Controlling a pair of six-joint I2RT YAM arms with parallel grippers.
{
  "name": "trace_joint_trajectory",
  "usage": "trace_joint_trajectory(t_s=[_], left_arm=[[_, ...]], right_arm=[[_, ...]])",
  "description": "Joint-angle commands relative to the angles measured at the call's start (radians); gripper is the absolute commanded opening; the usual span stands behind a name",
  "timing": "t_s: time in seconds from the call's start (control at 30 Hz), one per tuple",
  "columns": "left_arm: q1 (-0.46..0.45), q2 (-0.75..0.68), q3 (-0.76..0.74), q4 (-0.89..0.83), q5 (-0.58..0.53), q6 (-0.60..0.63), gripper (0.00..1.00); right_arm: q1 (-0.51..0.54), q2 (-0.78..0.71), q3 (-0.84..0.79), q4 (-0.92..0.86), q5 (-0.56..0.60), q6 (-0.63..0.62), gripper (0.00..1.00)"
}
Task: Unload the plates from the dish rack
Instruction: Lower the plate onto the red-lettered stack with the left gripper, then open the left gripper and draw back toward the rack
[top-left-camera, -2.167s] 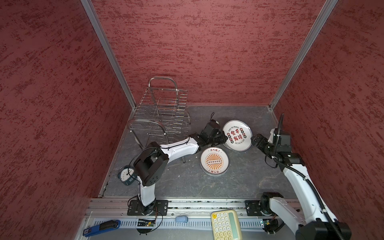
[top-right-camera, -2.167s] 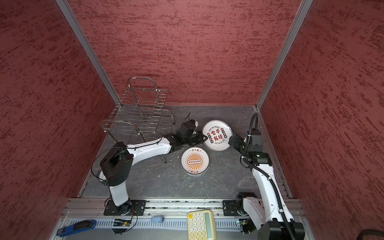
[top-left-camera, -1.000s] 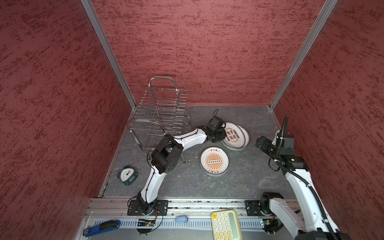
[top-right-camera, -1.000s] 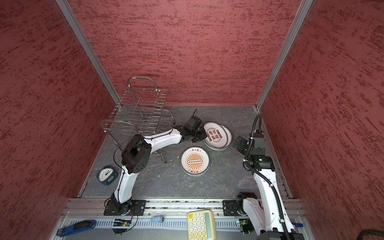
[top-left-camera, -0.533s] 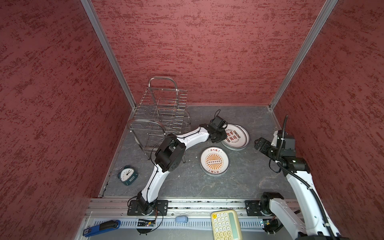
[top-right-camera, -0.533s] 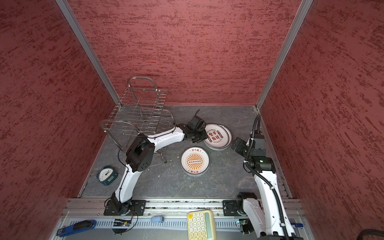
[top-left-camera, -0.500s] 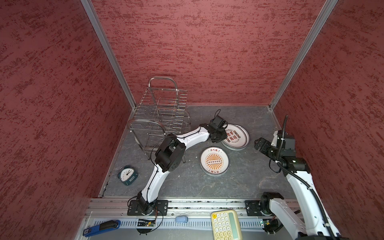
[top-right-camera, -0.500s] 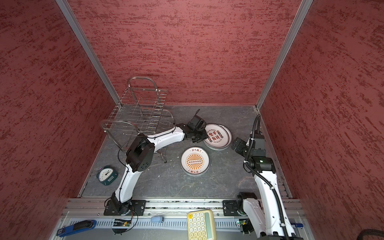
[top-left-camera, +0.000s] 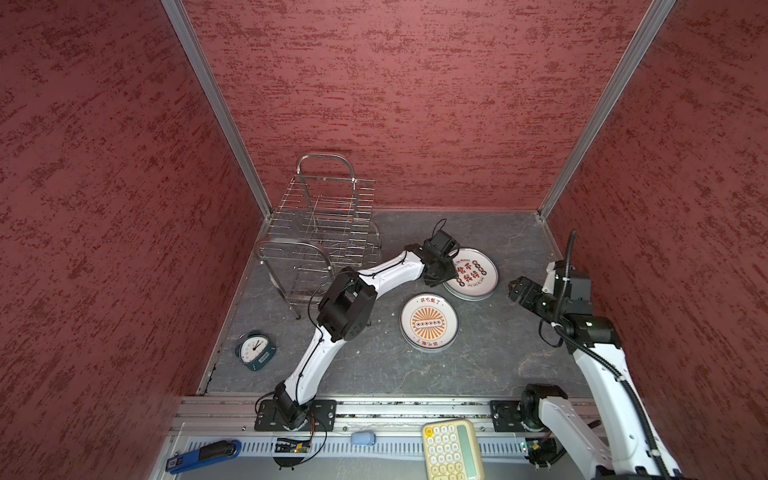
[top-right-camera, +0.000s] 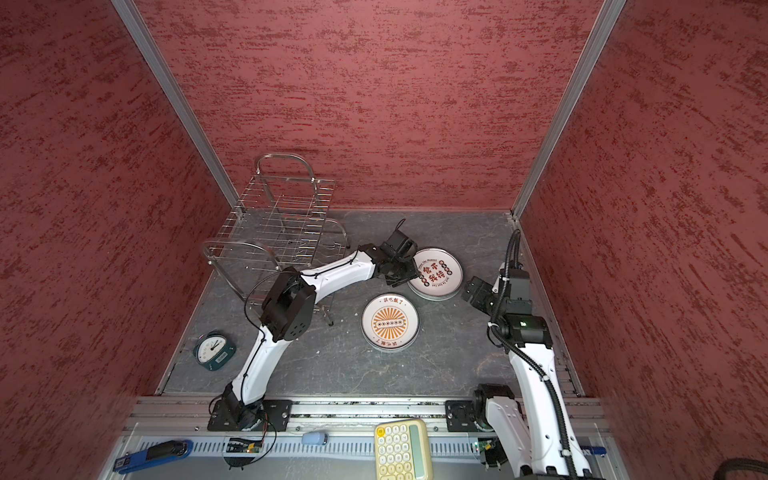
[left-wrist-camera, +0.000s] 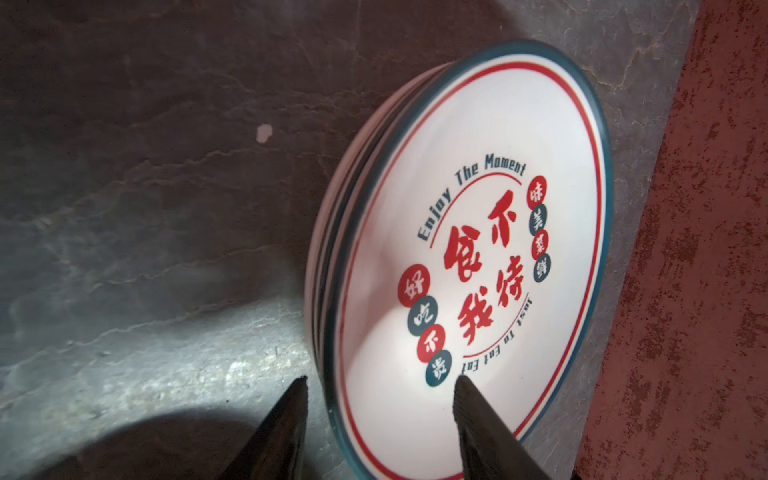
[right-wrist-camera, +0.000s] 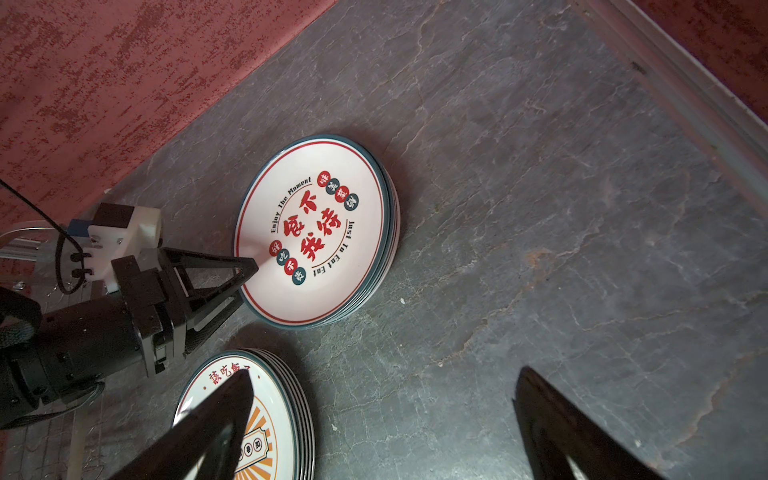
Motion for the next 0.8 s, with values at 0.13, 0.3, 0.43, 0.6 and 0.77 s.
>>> trace_joint_trajectory(t_s=[0.13, 0.3, 0.43, 0.6, 0.77], left_arm=[[-0.015, -0.014, 0.027, -0.052, -0.045, 0.043, 0.71], [-0.041, -0.121, -0.055, -0.048, -0.127, 0.096, 0.82], [-0.072, -0.242, -0.161, -0.046, -0.186, 0.149, 0.99], [-0.142, -0.414, -0.331, -0.039, -0.251, 0.211, 0.99], [-0.217, -0.610, -0.499, -0.186, -0.341, 0.129, 0.99]], right_arm=[[-0.005, -0.011, 0.016, 0.015, 0.016, -0.020, 0.99], [-0.005, -0.023, 0.026, 0.026, 0.066, -0.002, 0.99], [-0.005, -0.046, 0.043, 0.048, 0.065, 0.017, 0.99], [-0.004, -0.082, 0.065, 0.100, 0.013, 0.053, 0.99], [-0.003, -0.073, 0.112, 0.106, 0.030, 0.073, 0.99]])
